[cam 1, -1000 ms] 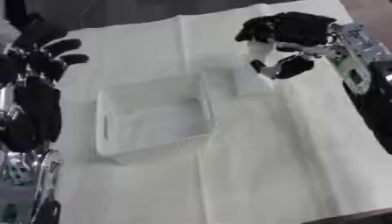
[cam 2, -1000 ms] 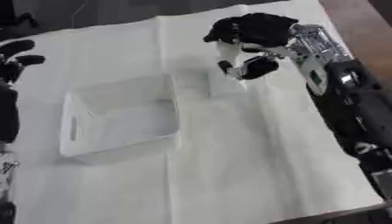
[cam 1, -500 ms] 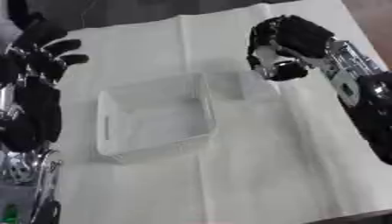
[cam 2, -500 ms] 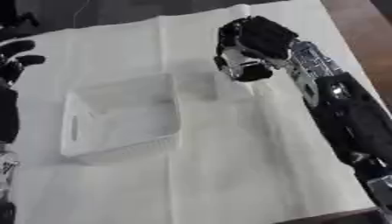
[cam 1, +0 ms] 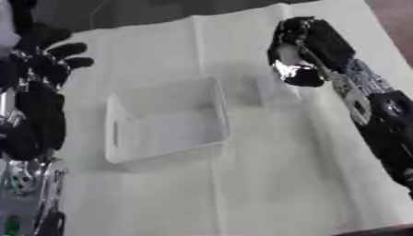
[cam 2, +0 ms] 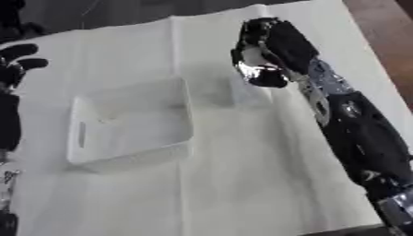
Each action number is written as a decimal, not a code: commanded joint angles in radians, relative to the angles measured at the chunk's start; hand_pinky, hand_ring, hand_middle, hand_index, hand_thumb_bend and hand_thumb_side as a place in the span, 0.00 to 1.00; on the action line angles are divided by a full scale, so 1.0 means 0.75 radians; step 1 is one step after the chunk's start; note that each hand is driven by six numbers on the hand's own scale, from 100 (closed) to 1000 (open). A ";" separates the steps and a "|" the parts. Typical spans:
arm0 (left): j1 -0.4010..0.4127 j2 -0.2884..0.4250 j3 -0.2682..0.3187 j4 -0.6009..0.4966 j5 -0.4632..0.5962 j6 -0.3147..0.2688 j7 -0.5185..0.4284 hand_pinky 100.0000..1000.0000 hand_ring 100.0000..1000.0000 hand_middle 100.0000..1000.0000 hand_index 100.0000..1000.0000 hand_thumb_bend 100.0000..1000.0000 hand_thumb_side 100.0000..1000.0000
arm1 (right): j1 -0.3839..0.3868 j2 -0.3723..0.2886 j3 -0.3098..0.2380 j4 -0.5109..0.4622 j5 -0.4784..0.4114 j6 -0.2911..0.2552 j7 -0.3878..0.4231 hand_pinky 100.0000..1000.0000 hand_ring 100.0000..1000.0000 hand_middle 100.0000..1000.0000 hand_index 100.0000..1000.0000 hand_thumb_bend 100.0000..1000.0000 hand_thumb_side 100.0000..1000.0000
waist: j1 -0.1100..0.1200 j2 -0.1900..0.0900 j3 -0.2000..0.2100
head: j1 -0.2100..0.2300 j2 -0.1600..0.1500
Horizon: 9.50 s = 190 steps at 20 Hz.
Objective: Pick up objects on the table and place them in the box.
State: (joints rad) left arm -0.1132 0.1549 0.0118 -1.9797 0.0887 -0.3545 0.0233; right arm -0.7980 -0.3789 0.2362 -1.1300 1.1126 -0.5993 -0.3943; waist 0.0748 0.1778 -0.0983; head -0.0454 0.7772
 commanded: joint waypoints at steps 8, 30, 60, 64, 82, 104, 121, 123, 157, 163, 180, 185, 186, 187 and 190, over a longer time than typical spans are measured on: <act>0.001 -0.012 0.011 -0.018 -0.004 0.000 0.004 0.61 0.69 0.70 0.84 0.00 1.00 | 0.024 0.028 -0.099 -0.486 -0.379 0.066 0.249 0.00 0.00 0.00 0.05 0.00 0.79 | 0.011 -0.021 0.023 | -0.031 -0.010; 0.000 -0.009 0.010 -0.017 -0.009 0.003 -0.004 0.60 0.66 0.70 0.84 0.00 1.00 | 0.073 -0.083 -0.071 -0.476 -0.310 0.033 0.798 0.51 0.67 0.82 0.99 0.28 0.96 | 0.007 -0.012 0.012 | -0.033 -0.010; 0.021 -0.010 0.016 -0.013 -0.024 0.005 -0.010 0.59 0.64 0.69 0.84 0.00 1.00 | 0.126 -0.242 -0.164 -0.343 -0.233 0.005 0.819 0.57 0.63 0.78 0.96 0.41 0.84 | 0.025 -0.025 -0.018 | -0.058 -0.010; 0.022 -0.012 0.016 -0.013 -0.025 0.005 -0.010 0.59 0.64 0.69 0.84 0.00 1.00 | 0.134 -0.245 -0.171 -0.316 -0.229 0.003 0.818 0.55 0.62 0.78 0.97 0.40 0.83 | 0.028 -0.025 -0.022 | -0.062 -0.010; 0.024 -0.019 0.014 -0.014 -0.024 0.003 -0.015 0.59 0.64 0.69 0.84 0.00 1.00 | 0.157 -0.190 -0.153 -0.238 -0.219 -0.001 0.833 0.52 0.60 0.77 0.97 0.40 0.83 | 0.047 -0.024 -0.006 | -0.074 -0.010; 0.030 -0.039 0.016 -0.014 -0.020 0.001 -0.022 0.60 0.64 0.70 0.84 0.00 1.00 | 0.161 -0.054 -0.122 -0.162 -0.164 -0.001 0.865 0.67 0.74 0.81 0.93 0.35 0.76 | 0.078 -0.018 0.033 | -0.109 -0.010; 0.032 -0.056 0.027 -0.013 -0.035 0.003 -0.014 0.60 0.64 0.70 0.84 0.00 1.00 | 0.206 -0.030 -0.118 -0.202 -0.168 0.184 0.390 0.11 0.09 0.09 0.20 0.11 0.61 | 0.079 -0.005 0.063 | -0.117 -0.010; 0.032 -0.056 0.027 -0.013 -0.036 0.003 -0.013 0.60 0.64 0.70 0.84 0.00 1.00 | 0.203 -0.036 -0.112 -0.202 -0.164 0.178 0.376 0.08 0.05 0.05 0.18 0.04 0.68 | 0.077 -0.005 0.063 | -0.116 -0.010; 0.019 0.030 0.031 -0.009 -0.051 0.015 -0.012 0.60 0.64 0.70 0.84 0.00 1.00 | -0.391 -0.177 0.186 -0.382 -0.176 -0.118 0.499 0.38 0.26 0.13 0.16 0.00 0.84 | -0.055 -0.050 0.042 | -0.024 -0.010; 0.011 0.041 0.027 -0.010 -0.037 0.015 -0.016 0.60 0.64 0.70 0.84 0.00 1.00 | -0.478 -0.035 0.265 -0.374 -0.163 -0.165 0.545 0.42 0.26 0.13 0.16 0.00 0.84 | -0.062 -0.068 0.063 | -0.030 -0.010; -0.003 0.033 0.025 -0.008 -0.022 0.019 -0.021 0.60 0.64 0.69 0.84 0.00 1.00 | -0.466 0.122 0.313 -0.389 -0.161 -0.165 0.594 0.40 0.26 0.13 0.16 0.00 0.83 | -0.066 -0.065 0.087 | 0.015 -0.010; -0.009 0.027 0.027 -0.009 -0.022 0.019 -0.019 0.60 0.64 0.69 0.83 0.00 1.00 | -0.397 0.146 0.296 -0.422 -0.201 -0.103 0.627 0.35 0.26 0.13 0.16 0.00 0.81 | -0.063 -0.056 0.092 | 0.065 -0.010; -0.010 0.026 0.027 -0.009 -0.022 0.019 -0.019 0.60 0.64 0.69 0.83 0.00 1.00 | -0.385 0.148 0.295 -0.434 -0.204 -0.092 0.635 0.35 0.26 0.13 0.16 0.00 0.80 | -0.063 -0.054 0.093 | 0.074 -0.010; -0.011 0.025 0.027 -0.010 -0.023 0.019 -0.018 0.60 0.64 0.69 0.83 0.00 1.00 | -0.369 0.149 0.295 -0.447 -0.204 -0.084 0.644 0.35 0.26 0.13 0.16 0.00 0.80 | -0.062 -0.052 0.094 | 0.087 -0.010; -0.013 0.024 0.027 -0.010 -0.023 0.019 -0.019 0.60 0.64 0.69 0.84 0.00 1.00 | -0.328 0.152 0.301 -0.481 -0.202 -0.067 0.665 0.34 0.26 0.13 0.16 0.00 0.79 | -0.060 -0.046 0.095 | 0.111 -0.010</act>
State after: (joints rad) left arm -0.1141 0.1655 0.0296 -1.9734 0.0690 -0.3405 0.0098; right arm -1.0316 -0.2650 0.4731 -1.4622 0.9672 -0.6578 0.0995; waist 0.0286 0.1561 -0.0287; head 0.0229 0.7772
